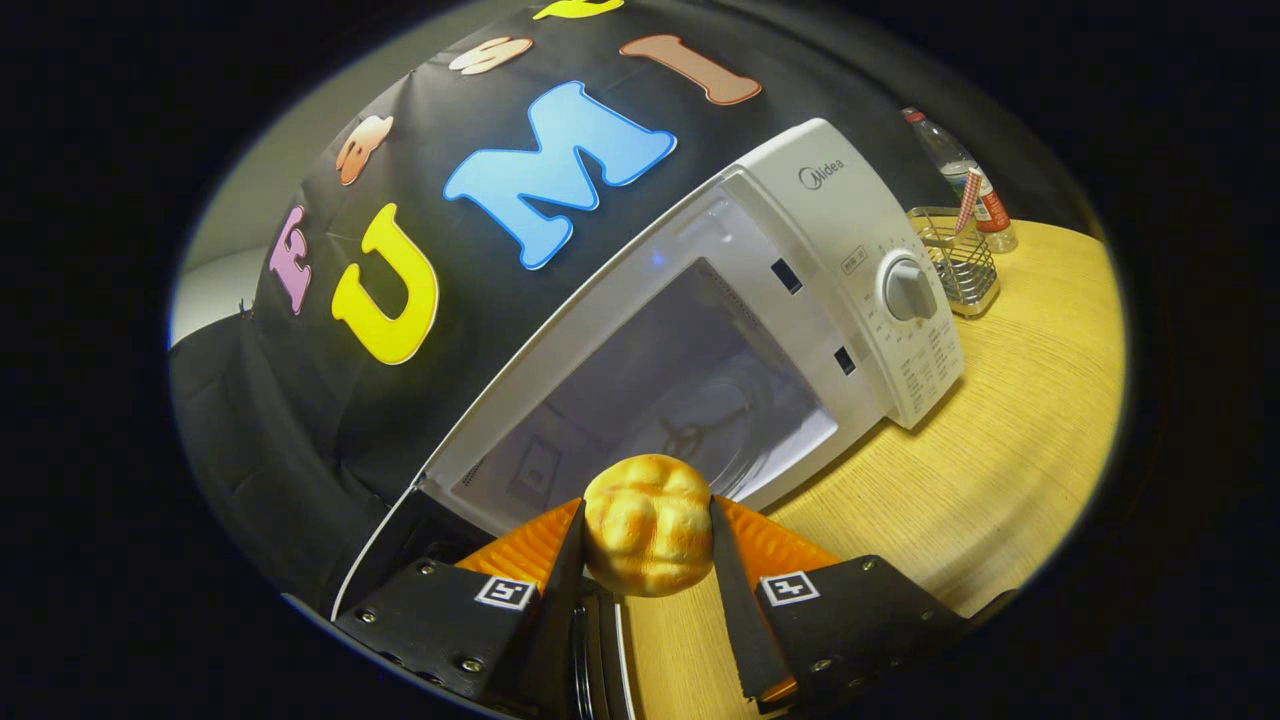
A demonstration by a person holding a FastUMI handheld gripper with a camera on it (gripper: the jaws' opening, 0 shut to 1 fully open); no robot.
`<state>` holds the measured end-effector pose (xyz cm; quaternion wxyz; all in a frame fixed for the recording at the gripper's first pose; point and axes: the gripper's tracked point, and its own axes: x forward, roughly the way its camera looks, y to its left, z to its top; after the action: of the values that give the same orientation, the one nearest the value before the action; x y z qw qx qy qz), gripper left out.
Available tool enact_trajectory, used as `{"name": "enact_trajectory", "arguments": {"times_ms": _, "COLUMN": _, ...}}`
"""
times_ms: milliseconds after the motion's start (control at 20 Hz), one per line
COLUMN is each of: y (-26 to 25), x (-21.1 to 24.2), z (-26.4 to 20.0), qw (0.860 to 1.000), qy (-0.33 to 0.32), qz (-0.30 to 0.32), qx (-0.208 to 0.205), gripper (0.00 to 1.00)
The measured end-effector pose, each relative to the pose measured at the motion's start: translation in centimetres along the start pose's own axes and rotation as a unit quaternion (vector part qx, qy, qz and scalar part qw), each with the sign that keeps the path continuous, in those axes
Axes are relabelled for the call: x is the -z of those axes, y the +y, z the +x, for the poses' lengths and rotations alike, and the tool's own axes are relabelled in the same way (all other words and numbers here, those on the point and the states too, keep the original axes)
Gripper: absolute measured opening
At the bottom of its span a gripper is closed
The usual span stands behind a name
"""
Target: Open the microwave, put the food inside, and close the microwave door.
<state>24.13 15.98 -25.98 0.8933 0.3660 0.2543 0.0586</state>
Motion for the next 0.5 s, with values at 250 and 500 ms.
{"name": "enact_trajectory", "arguments": {"times_ms": 250, "y": -0.5, "x": 0.7, "z": 3.5, "qw": 1.0, "qy": -0.005, "qz": 0.007, "qx": 0.014, "gripper": 0.71}}
{"name": "enact_trajectory", "arguments": {"times_ms": 500, "y": -1.4, "x": 0.8, "z": 6.7, "qw": 0.999, "qy": -0.018, "qz": 0.015, "qx": 0.037, "gripper": 0.71}}
